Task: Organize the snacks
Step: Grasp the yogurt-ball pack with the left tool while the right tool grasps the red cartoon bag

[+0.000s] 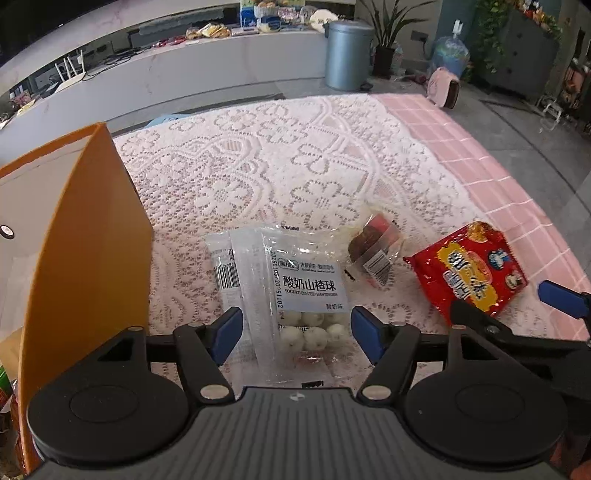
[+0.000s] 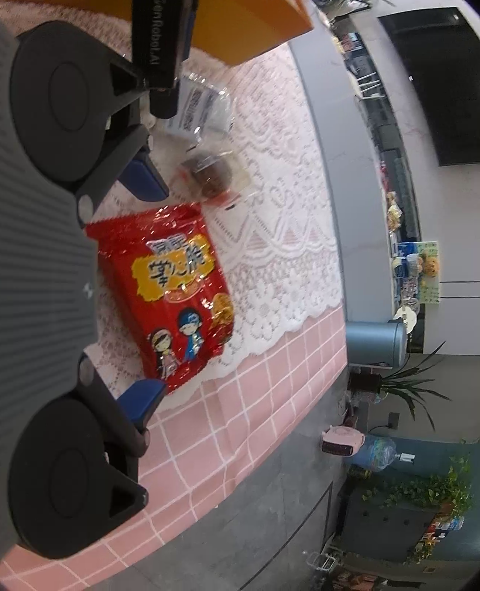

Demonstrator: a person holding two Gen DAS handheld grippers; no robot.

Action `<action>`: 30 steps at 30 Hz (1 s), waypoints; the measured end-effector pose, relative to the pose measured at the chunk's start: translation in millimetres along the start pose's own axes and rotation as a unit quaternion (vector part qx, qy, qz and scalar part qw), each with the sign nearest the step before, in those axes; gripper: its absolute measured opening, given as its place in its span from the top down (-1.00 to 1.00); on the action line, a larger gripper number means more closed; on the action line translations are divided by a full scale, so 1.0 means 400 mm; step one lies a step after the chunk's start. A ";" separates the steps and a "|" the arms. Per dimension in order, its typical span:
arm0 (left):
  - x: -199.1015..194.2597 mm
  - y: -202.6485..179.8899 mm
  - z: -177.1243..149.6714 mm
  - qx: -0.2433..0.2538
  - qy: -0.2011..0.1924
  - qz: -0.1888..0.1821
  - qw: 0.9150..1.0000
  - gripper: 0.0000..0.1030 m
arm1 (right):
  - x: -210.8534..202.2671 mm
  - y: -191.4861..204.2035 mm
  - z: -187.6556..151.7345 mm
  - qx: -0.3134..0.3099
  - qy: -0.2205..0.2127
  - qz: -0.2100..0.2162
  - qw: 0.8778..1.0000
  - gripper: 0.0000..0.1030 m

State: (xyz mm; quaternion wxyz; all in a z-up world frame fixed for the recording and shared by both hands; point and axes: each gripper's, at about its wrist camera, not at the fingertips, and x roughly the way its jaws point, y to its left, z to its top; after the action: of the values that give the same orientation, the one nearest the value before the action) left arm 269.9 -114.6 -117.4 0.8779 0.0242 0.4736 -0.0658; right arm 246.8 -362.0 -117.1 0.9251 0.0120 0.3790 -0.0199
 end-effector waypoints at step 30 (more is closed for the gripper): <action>0.012 -0.064 -0.013 0.053 0.011 0.016 0.998 -0.30 | -0.004 0.002 -0.036 0.011 0.047 0.046 0.998 0.50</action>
State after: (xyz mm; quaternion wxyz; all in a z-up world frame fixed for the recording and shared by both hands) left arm 264.7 -139.8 -124.0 0.8713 0.0789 0.4782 -0.0768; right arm 235.5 -360.5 -126.1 0.9061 0.0402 0.4208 0.0188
